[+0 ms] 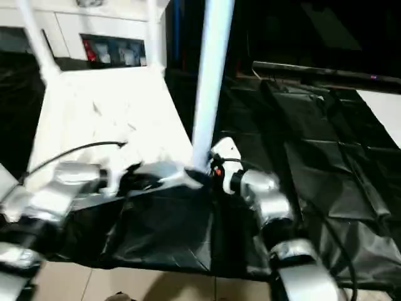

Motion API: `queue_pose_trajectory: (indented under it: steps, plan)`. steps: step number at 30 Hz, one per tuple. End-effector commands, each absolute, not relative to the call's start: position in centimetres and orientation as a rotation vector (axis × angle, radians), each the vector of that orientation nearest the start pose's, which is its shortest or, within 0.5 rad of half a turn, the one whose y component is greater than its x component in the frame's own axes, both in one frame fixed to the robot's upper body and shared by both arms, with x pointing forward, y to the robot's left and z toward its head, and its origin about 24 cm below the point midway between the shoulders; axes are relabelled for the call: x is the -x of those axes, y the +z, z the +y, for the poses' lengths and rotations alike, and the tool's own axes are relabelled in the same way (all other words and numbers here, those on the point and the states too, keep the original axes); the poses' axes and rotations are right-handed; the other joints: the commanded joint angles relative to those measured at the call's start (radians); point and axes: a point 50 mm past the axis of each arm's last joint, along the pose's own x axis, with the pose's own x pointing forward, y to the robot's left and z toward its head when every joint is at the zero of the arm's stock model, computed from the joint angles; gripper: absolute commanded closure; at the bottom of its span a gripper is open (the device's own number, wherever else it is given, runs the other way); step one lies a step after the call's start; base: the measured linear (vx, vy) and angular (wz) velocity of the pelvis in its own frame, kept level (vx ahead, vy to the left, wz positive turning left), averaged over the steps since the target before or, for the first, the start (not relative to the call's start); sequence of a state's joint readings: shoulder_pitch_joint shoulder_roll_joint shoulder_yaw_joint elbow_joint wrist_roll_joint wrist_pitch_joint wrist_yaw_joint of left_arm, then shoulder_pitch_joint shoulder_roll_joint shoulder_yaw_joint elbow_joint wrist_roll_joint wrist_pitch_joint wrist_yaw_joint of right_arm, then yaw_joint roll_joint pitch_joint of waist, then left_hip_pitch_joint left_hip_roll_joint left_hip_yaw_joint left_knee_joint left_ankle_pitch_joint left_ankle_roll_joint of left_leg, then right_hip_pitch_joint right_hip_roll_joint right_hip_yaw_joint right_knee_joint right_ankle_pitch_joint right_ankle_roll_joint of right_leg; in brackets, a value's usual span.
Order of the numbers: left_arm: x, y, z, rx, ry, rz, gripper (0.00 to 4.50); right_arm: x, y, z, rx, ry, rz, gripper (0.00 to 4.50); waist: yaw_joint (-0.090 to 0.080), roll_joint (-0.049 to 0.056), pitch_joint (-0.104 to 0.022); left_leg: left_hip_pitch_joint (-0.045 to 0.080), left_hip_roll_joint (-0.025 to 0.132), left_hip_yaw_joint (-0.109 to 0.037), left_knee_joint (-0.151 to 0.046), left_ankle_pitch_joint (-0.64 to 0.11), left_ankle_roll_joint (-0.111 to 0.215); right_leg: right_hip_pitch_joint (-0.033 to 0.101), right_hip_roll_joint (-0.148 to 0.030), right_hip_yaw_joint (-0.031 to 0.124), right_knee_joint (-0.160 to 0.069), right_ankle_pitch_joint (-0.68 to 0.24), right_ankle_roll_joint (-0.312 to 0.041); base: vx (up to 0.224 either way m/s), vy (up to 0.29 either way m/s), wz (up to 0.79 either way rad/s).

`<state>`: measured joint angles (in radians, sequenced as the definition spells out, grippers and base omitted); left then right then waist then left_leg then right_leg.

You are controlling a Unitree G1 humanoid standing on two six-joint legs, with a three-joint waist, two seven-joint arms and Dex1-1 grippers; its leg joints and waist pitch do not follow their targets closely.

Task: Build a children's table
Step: Rotate leg to tighten

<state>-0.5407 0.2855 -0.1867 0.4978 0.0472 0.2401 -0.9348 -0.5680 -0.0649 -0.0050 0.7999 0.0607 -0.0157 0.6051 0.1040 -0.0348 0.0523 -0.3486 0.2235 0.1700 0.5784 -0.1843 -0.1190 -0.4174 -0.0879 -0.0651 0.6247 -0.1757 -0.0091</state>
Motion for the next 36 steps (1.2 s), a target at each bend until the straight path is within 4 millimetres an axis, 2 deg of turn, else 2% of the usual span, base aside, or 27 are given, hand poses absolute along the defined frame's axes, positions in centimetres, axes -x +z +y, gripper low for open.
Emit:
queue_pose_trajectory:
  steps: [1,3,4,5,6,8,10,11,12,14,16,17,20,24,27,33,35,36]
  plan:
    - [-33.3,6.2,9.8,-0.254,-0.934,0.292,4.50,-32.0,2.7,-3.7,-0.054,0.864,0.203,1.80,0.003,0.005,-0.062,-0.004,-0.002,0.007,-0.070,-0.210,-0.004,0.053,-0.046,0.038,-0.086,-0.318,-0.156,0.000,0.000,0.00]
    - [-33.0,6.2,9.2,-0.247,-0.953,0.286,4.50,-31.8,3.1,-2.8,-0.054,0.877,0.175,1.80,0.001,0.005,-0.064,-0.005,-0.003,0.006,-0.070,-0.215,0.003,0.054,-0.044,0.037,-0.086,-0.303,-0.155,0.000,0.000,0.00]
    - [-32.9,6.1,9.0,-0.249,-0.965,0.282,4.50,-31.8,3.4,-2.5,-0.055,0.882,0.150,1.45,0.001,0.003,-0.065,-0.006,-0.003,0.006,-0.070,-0.213,0.007,0.055,-0.044,0.037,-0.085,-0.293,-0.156,0.000,0.000,0.00]
    - [-32.8,6.1,8.8,-0.252,-0.974,0.280,4.50,-31.7,3.6,-2.3,-0.056,0.883,0.131,1.45,0.001,0.002,-0.065,-0.006,-0.002,0.007,-0.070,-0.210,0.013,0.054,-0.044,0.037,-0.084,-0.275,-0.159,0.000,0.000,0.00]
    - [-32.7,6.2,8.8,-0.256,-0.986,0.275,4.50,-31.7,3.8,-2.3,-0.069,0.888,0.123,1.24,0.000,0.003,-0.065,-0.007,-0.001,0.007,-0.070,-0.209,0.017,0.056,-0.043,0.037,-0.082,-0.260,-0.164,0.000,0.000,0.00]
    - [-32.6,6.5,9.3,-0.255,-1.019,0.257,4.50,-32.0,4.1,-3.1,-0.084,0.889,0.113,1.06,0.000,-0.002,-0.064,-0.008,-0.001,0.007,-0.070,-0.203,0.025,0.057,-0.043,0.037,-0.081,-0.250,-0.167,0.000,0.000,0.00]
    - [-32.6,6.6,9.4,-0.256,-1.025,0.252,4.50,-32.0,4.1,-3.3,-0.078,0.887,0.111,0.89,-0.002,0.001,-0.064,-0.008,-0.001,0.007,-0.070,-0.204,0.027,0.056,-0.043,0.037,-0.081,-0.249,-0.169,0.000,0.000,0.00]
    - [-32.5,6.7,9.6,-0.257,-1.033,0.252,4.50,-32.1,4.3,-3.7,-0.068,0.895,0.104,0.89,-0.002,-0.005,-0.064,-0.008,-0.001,0.008,-0.070,-0.204,0.029,0.056,-0.044,0.037,-0.081,-0.257,-0.167,0.000,0.000,0.00]
    - [-32.3,6.8,10.1,-0.266,-1.057,0.247,4.50,-32.2,4.5,-4.6,-0.056,0.917,0.098,0.57,-0.002,-0.005,-0.064,-0.010,-0.001,0.007,-0.070,-0.196,0.034,0.059,-0.045,0.038,-0.080,-0.249,-0.166,0.000,0.000,0.00]
    - [-32.0,6.7,10.5,-0.270,-1.086,0.257,4.50,-32.2,4.8,-5.5,-0.016,0.951,0.089,0.54,-0.003,-0.004,-0.066,-0.010,0.000,0.007,-0.067,-0.177,0.040,0.060,-0.044,0.037,-0.075,-0.210,-0.174,0.000,0.000,0.00]
    - [-31.6,6.7,11.0,-0.279,-1.138,0.266,4.50,-32.3,4.8,-6.9,0.054,1.002,0.097,0.36,-0.005,-0.003,-0.068,-0.011,0.000,0.008,-0.064,-0.143,0.053,0.062,-0.042,0.037,-0.068,-0.142,-0.197,0.000,0.000,0.00]
    - [-31.2,6.7,11.4,-0.284,-1.181,0.273,4.50,-32.3,5.0,-8.0,0.084,1.044,0.108,0.36,-0.005,-0.002,-0.068,-0.010,0.000,0.009,-0.063,-0.138,0.057,0.063,-0.041,0.036,-0.066,-0.127,-0.203,0.000,0.000,0.00]
    - [-31.0,6.8,11.6,-0.287,-1.207,0.277,4.50,-32.4,5.2,-8.7,0.094,1.066,0.120,0.36,-0.006,-0.002,-0.069,-0.010,0.000,0.012,-0.059,-0.116,0.081,0.062,-0.041,0.037,-0.061,-0.067,-0.230,0.000,0.000,0.00]
    - [-30.4,6.9,12.8,-0.295,-1.319,0.316,4.50,-32.0,5.4,-11.0,0.198,1.251,0.205,0.36,0.001,0.006,-0.066,-0.001,0.003,0.014,-0.059,-0.153,0.086,0.059,-0.038,0.036,-0.062,-0.076,-0.253,0.000,0.000,0.00]
    - [-30.1,6.9,13.4,-0.311,-1.370,0.355,4.50,-31.7,5.3,-12.1,0.229,1.336,0.263,0.36,0.011,0.004,-0.066,-0.001,0.005,0.014,-0.060,-0.166,0.076,0.062,-0.039,0.036,-0.062,-0.096,-0.252,0.000,0.000,0.00]
    - [-30.0,6.9,14.2,-0.330,-1.411,0.390,4.50,-31.5,5.4,-12.5,0.246,1.429,0.330,0.36,0.015,-0.003,-0.066,-0.004,0.006,0.013,-0.060,-0.169,0.066,0.063,-0.042,0.036,-0.061,-0.123,-0.250,0.000,0.000,0.00]
    - [-30.1,6.9,14.4,-0.338,-1.412,0.395,4.50,-31.7,5.4,-12.5,0.248,1.434,0.334,0.52,0.016,-0.004,-0.065,-0.003,0.006,0.012,-0.061,-0.174,0.059,0.062,-0.044,0.036,-0.064,-0.147,-0.243,0.000,0.000,0.00]
    - [-30.1,7.0,14.6,-0.342,-1.417,0.400,4.50,-31.8,5.6,-12.4,0.242,1.435,0.335,0.65,0.016,-0.008,-0.065,-0.005,0.005,0.011,-0.061,-0.173,0.057,0.061,-0.044,0.036,-0.063,-0.156,-0.240,0.000,0.000,0.00]
